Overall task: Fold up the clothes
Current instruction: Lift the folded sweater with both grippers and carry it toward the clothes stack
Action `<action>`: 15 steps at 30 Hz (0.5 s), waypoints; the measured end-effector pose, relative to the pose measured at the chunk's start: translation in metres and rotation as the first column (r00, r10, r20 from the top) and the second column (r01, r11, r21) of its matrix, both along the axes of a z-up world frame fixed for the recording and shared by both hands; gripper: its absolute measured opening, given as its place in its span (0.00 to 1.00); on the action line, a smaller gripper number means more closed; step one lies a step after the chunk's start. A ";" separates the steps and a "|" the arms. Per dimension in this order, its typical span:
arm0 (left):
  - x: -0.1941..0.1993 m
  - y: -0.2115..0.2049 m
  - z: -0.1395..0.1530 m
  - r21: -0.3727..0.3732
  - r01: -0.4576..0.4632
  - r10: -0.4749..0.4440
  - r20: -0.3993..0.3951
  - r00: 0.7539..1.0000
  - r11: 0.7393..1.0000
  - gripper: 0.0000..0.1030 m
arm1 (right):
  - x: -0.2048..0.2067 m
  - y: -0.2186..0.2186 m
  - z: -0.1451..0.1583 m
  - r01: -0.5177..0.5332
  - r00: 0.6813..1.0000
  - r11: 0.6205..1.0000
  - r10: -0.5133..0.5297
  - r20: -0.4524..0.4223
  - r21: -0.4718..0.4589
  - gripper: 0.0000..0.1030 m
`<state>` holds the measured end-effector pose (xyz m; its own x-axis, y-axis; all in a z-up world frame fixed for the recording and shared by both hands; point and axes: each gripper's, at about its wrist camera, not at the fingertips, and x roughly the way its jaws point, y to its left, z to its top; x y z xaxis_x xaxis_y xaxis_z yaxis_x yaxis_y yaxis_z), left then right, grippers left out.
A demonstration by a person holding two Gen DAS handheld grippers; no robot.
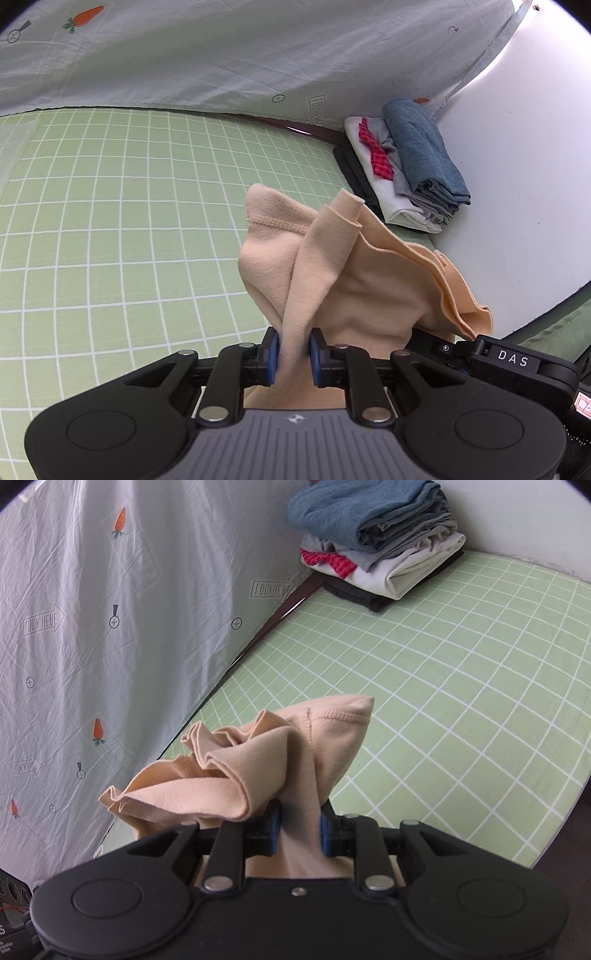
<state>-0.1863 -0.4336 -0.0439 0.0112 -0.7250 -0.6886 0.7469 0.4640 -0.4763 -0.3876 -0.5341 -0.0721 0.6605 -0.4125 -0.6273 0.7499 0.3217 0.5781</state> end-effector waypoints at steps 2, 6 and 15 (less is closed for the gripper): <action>-0.004 -0.018 0.001 -0.006 0.027 -0.027 0.000 1.000 1.000 0.18 | -0.011 -0.010 0.002 0.028 1.000 1.000 -0.028 0.002 -0.013 0.22; -0.021 -0.066 0.005 -0.025 0.078 -0.078 0.025 0.997 0.997 0.18 | -0.037 -0.043 0.003 0.079 0.997 0.996 -0.079 0.005 -0.037 0.22; -0.100 -0.209 0.007 -0.068 0.073 -0.067 0.082 0.994 0.995 0.17 | -0.101 -0.177 0.006 0.077 0.997 0.990 -0.077 0.005 -0.122 0.22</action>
<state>-0.2865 -0.6431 -0.0373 0.0114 -0.7729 -0.6345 0.8134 0.3762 -0.4437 -0.4889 -0.7108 -0.0662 0.6242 -0.5355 -0.5688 0.7748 0.3313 0.5384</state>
